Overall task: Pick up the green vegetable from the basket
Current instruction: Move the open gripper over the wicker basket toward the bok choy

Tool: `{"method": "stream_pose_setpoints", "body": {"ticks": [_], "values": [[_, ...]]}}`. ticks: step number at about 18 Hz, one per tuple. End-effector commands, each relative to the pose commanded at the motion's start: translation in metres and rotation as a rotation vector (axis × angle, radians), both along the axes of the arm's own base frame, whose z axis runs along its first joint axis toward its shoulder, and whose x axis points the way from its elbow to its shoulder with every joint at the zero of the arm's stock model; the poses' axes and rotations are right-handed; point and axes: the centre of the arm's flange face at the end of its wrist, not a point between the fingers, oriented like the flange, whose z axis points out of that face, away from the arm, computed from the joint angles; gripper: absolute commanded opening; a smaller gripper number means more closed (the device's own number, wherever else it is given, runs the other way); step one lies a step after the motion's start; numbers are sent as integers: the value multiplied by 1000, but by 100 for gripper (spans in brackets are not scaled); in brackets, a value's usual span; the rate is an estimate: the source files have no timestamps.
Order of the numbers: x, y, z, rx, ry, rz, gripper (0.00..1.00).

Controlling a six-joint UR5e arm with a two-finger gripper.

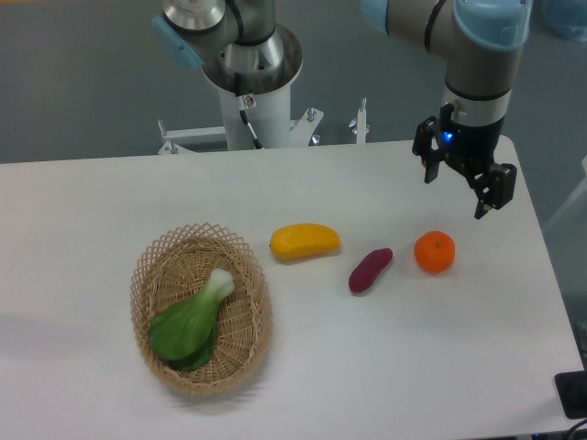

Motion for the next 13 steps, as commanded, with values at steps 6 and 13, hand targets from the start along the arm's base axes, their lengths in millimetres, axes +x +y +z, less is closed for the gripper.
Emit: {"method": "stream_pose_setpoints", "body": {"ticks": [6, 13], "values": [[4, 2, -4, 7, -14, 9, 100], [49, 14, -23, 99, -102, 194, 100]]}}
